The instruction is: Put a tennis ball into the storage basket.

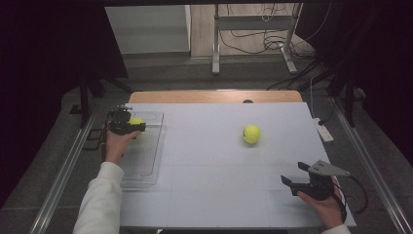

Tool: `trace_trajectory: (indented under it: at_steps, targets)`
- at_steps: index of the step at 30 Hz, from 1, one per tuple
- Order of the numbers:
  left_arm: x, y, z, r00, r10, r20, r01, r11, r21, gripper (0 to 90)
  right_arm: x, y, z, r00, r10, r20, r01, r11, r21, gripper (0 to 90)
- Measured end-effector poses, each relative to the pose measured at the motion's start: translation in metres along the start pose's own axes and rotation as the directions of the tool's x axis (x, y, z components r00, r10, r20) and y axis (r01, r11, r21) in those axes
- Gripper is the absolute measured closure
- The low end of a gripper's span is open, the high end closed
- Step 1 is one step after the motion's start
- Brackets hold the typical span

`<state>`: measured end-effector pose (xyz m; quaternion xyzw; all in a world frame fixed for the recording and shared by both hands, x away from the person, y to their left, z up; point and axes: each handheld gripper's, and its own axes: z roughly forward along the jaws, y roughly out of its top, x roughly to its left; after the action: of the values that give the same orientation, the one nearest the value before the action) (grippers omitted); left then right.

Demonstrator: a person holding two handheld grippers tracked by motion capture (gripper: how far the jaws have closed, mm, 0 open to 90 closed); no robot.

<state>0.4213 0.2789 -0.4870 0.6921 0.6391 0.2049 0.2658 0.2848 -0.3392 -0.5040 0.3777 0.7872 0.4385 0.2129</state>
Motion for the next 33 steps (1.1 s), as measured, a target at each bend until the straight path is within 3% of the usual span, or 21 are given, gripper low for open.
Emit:
trace_trajectory:
  at_steps: [4,7,15,17,21,23,26,33]
  targets:
    - [-0.002,0.002,-0.007,0.9999,-0.013,0.006,0.013,0.9994,-0.032,18.7,0.0,0.0,0.0,1.0,0.001,0.001,-0.001,1.0,0.001,14.7]
    - [-0.003,0.003,-0.012,0.999,-0.031,0.033,0.033,0.9978,-0.058,17.7,0.001,0.0,0.0,1.0,-0.002,0.001,0.002,1.0,-0.001,14.7]
    - [-0.006,0.002,-0.023,0.9964,-0.016,0.083,0.023,0.9957,-0.089,18.0,-0.001,0.0,0.0,1.0,0.0,0.004,0.0,1.0,0.003,14.7]
    - [-0.007,0.0,-0.025,0.9926,-0.023,0.12,0.034,0.9948,-0.096,18.1,-0.001,0.0,0.0,1.0,0.0,0.005,0.0,1.0,0.003,14.7]
    - [-0.012,-0.002,-0.03,0.9889,-0.002,0.149,0.019,0.9935,-0.112,18.6,0.0,0.0,-0.001,1.0,0.0,0.004,0.0,1.0,0.001,14.7]
    - [-0.015,-0.005,-0.034,0.9832,-0.004,0.182,0.027,0.992,-0.123,18.8,0.0,0.0,-0.001,1.0,-0.001,0.008,0.001,1.0,0.002,14.7]
    - [-0.02,-0.008,-0.038,0.9812,0.031,0.19,-0.002,0.989,-0.148,18.9,0.0,0.0,0.0,1.0,-0.001,0.002,0.001,1.0,0.0,14.7]
    - [-0.031,-0.011,-0.048,0.97,0.081,0.229,-0.038,0.9814,-0.188,19.2,0.0,0.0,0.0,1.0,0.002,0.003,-0.002,1.0,0.0,14.7]
